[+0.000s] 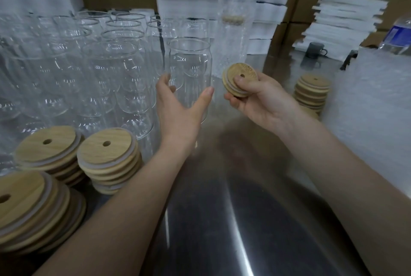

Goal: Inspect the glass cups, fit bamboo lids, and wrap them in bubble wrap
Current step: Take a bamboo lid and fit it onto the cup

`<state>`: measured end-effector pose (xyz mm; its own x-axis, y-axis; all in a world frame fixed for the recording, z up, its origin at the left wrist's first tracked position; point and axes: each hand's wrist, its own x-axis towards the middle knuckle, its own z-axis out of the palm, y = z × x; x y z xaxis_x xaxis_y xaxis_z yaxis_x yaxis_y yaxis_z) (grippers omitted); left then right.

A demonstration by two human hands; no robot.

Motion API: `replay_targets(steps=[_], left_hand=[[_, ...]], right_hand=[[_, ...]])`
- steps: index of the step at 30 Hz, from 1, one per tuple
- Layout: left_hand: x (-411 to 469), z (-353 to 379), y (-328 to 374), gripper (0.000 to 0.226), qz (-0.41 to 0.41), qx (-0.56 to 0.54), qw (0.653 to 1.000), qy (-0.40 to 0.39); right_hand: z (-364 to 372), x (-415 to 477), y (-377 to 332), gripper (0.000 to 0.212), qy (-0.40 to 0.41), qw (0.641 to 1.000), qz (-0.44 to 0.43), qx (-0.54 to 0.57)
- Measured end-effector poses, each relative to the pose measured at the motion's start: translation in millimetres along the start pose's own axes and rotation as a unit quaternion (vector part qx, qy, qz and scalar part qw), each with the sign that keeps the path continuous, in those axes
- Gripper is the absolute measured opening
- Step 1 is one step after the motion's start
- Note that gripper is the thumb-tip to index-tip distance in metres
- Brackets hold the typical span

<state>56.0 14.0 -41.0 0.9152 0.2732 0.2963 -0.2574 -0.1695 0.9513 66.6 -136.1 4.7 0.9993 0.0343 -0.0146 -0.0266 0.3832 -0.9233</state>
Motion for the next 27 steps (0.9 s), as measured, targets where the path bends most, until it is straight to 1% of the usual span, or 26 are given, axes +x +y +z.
replay_targets(steps=[3,6,8,11,13,16,18,20,21,22,24,27], left_hand=[[2,0,-1,0.091,0.003,0.009,1.0,-0.009],[2,0,-3,0.094,0.006,0.014,1.0,-0.005],[1,0,-3,0.096,0.014,0.019,1.0,0.001],[-2,1,-2,0.099,0.054,0.048,0.997,0.006],[-3,1,-2,0.102,0.095,0.094,0.991,0.01],[-6,1,-2,0.103,0.133,0.165,0.977,0.011],[-7,0,-2,0.103,0.148,0.195,0.969,0.008],[-8,0,0,0.103,0.161,0.217,0.963,0.006],[-9,-1,1,0.103,0.166,0.229,0.959,0.006],[-9,-1,2,0.103,0.172,0.239,0.956,0.006],[-11,0,3,0.101,0.182,0.256,0.949,0.007],[-13,1,4,0.101,0.189,0.274,0.943,0.006]], right_hand=[[3,-2,-1,0.031,-0.023,0.996,0.018,0.088],[3,-3,-1,0.033,-0.011,0.981,0.025,0.192],[3,-2,-3,0.034,-0.003,0.971,0.01,0.239],[2,-1,-5,0.04,-0.003,0.966,-0.025,0.257],[1,-1,-8,0.043,-0.02,0.966,-0.048,0.252],[2,-2,-11,0.028,-0.028,0.967,-0.088,0.239],[3,-4,-13,0.027,-0.023,0.974,-0.133,0.18],[5,-7,-13,0.034,-0.013,0.981,-0.189,0.053],[6,-9,-13,0.037,-0.008,0.977,-0.212,-0.009],[7,-11,-12,0.04,-0.002,0.97,-0.234,-0.067],[7,-14,-8,0.045,0.005,0.944,-0.278,-0.177],[7,-15,0,0.043,0.001,0.899,-0.32,-0.298]])
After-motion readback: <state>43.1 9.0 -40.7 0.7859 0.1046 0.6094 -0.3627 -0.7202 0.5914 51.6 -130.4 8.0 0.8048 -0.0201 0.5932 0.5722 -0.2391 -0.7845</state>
